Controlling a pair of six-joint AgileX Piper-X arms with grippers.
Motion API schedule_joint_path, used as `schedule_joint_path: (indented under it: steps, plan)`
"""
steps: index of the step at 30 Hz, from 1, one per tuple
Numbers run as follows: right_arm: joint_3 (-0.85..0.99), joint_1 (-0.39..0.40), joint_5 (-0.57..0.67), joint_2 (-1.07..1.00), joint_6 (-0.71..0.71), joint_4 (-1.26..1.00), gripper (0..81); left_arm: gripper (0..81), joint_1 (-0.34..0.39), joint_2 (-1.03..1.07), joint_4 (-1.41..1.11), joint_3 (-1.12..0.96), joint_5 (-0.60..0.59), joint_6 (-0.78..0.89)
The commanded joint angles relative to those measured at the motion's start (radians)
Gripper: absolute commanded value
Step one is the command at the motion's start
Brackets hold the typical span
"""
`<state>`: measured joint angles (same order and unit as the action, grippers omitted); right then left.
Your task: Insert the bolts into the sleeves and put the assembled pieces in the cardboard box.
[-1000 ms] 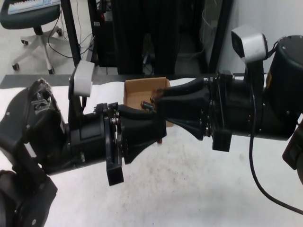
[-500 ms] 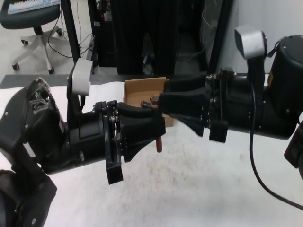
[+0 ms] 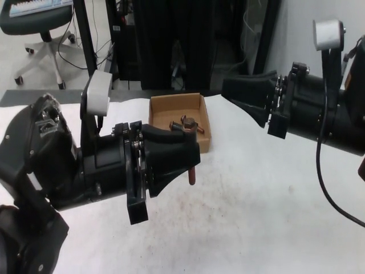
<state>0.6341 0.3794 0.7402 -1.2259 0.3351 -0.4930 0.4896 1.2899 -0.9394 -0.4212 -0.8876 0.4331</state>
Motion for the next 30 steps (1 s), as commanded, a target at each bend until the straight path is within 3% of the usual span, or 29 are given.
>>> schedule_joint_path:
  steps: [1,4,10,16,23,30]
  plan:
    - [-0.001,-0.006,-0.006,0.002,-0.018,-0.012,0.8,0.3,-0.021,-0.01,0.022,-0.014,0.124,-0.011]
    - [-0.001,-0.006,-0.006,0.002,-0.018,-0.012,0.8,0.3,-0.071,0.001,0.226,-0.08,0.266,-0.062]
    - [-0.001,-0.006,-0.001,0.002,-0.018,-0.012,0.8,0.3,-0.124,0.159,0.798,-0.42,0.337,-0.381]
    - [-0.001,-0.006,0.009,0.002,-0.015,-0.012,0.8,0.3,-0.125,0.459,1.26,-0.821,0.424,-0.471]
    - [-0.001,-0.006,0.07,0.002,0.005,-0.012,0.8,0.3,-0.125,0.738,1.475,-1.166,0.515,-0.499]
    - [-0.001,-0.006,0.083,0.002,0.017,-0.012,0.8,0.3,-0.125,0.84,1.492,-1.293,0.588,-0.501]
